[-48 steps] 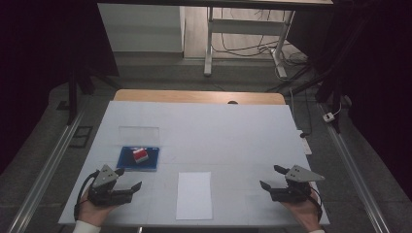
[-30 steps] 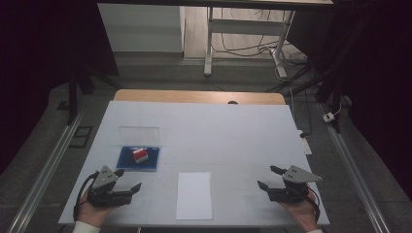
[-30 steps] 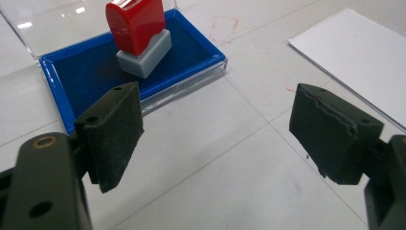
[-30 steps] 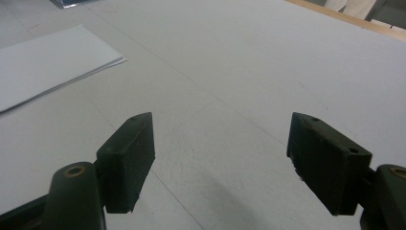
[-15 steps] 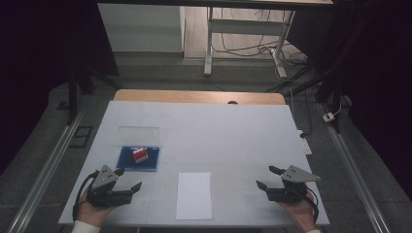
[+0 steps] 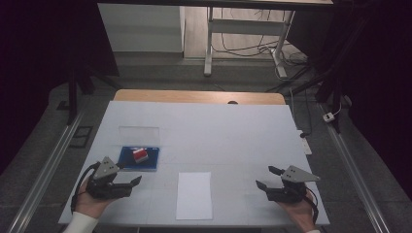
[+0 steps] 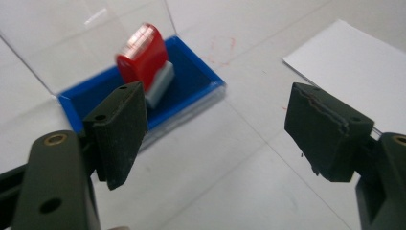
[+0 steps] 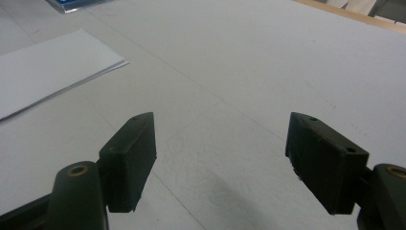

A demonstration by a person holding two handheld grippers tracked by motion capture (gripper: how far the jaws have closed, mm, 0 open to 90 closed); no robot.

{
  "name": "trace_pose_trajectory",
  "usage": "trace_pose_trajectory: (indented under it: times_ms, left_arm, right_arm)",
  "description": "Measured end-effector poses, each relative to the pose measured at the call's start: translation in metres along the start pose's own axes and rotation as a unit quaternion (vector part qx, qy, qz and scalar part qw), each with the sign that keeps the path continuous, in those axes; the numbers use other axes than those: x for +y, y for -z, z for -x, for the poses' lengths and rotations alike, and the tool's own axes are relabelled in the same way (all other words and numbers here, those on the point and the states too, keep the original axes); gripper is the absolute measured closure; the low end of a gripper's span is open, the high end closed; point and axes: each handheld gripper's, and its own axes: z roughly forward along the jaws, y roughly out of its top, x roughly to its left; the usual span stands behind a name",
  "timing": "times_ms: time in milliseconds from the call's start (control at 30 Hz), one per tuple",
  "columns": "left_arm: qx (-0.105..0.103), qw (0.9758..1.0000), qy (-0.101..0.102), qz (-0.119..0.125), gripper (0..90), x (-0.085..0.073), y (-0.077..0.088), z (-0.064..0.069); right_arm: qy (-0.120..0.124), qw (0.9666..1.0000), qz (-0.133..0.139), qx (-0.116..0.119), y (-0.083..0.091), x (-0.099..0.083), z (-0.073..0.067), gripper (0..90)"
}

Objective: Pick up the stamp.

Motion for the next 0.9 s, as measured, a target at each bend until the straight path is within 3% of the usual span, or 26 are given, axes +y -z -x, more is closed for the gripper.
trace_pose_trajectory:
  times_ms: [300, 500, 733, 900]
  left_arm:
    - [0.015, 0.9998, -0.004, -0.013, 24.1, 0.023, 0.002, -0.023]
    - [0.003, 0.9996, 0.006, -0.029, 25.8, 0.036, -0.008, -0.038]
    - [-0.008, 0.9986, -0.005, -0.052, 27.3, 0.05, -0.023, -0.048]
    - [-0.013, 0.9988, -0.004, -0.048, 28.6, 0.056, -0.028, -0.051]
  right_arm:
    - [0.004, 1.0, -0.009, 0.0, -0.002, -0.001, -0.001, 25.9]
    - [0.0, 0.9999, -0.015, 0.003, -0.004, -0.003, 0.0, 26.0]
    - [0.0, 0.9999, -0.016, 0.006, -0.006, -0.002, -0.002, 26.3]
    - [-0.001, 0.9998, -0.019, 0.006, -0.007, -0.002, -0.002, 26.3]
